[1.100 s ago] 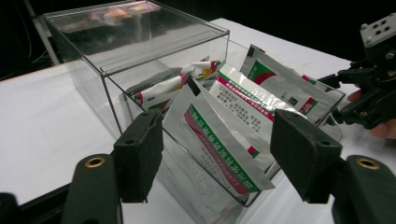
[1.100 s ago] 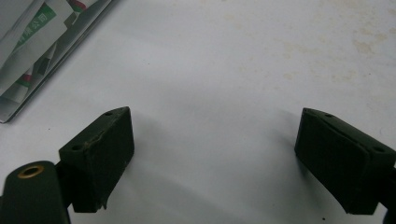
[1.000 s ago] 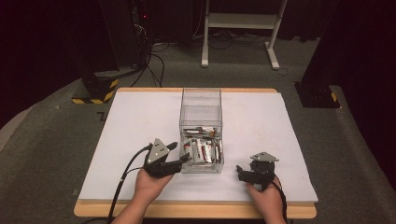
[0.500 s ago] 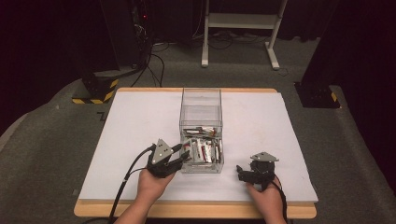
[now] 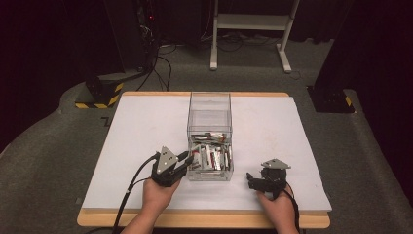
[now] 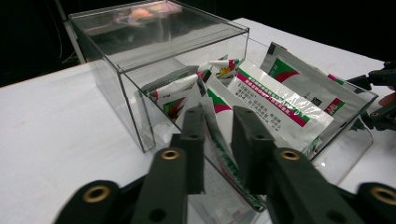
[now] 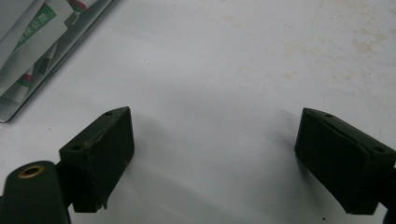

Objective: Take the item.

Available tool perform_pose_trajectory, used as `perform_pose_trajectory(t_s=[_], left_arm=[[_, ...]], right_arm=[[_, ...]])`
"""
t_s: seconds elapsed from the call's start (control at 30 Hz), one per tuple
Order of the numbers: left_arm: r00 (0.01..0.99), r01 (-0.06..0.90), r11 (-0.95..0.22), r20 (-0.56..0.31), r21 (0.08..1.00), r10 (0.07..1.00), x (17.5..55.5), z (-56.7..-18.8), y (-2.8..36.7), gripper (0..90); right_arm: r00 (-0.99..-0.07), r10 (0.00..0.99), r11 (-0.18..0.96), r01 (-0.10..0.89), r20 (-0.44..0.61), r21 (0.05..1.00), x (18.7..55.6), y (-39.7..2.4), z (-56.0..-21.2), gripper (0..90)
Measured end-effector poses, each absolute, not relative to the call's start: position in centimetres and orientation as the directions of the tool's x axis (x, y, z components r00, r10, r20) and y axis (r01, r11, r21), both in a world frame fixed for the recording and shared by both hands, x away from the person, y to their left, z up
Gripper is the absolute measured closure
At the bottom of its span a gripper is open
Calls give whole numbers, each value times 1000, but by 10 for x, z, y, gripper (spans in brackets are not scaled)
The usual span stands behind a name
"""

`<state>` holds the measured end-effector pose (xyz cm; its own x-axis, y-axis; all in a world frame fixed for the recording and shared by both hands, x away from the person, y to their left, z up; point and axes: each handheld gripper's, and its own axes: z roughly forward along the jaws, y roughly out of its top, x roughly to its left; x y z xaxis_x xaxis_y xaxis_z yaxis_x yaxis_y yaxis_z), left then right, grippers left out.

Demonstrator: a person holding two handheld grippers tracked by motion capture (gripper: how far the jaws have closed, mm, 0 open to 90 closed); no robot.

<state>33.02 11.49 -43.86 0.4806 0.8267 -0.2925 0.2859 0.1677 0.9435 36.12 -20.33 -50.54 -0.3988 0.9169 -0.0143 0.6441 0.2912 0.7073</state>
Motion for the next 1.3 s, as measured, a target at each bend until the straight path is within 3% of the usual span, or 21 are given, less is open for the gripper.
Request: perform_pose_trajectory(t_s=[0.6,1.3], left_arm=[[475,227,196,-284,954,833,323,-436,115,894],[482,153,247,-291,957,827,319,-426,114,900]], right_arm=[[-399,917,291,644,-14,707,361,-203,-505,116],[-399,917,291,644,-15,707,361,-203,-505,117]])
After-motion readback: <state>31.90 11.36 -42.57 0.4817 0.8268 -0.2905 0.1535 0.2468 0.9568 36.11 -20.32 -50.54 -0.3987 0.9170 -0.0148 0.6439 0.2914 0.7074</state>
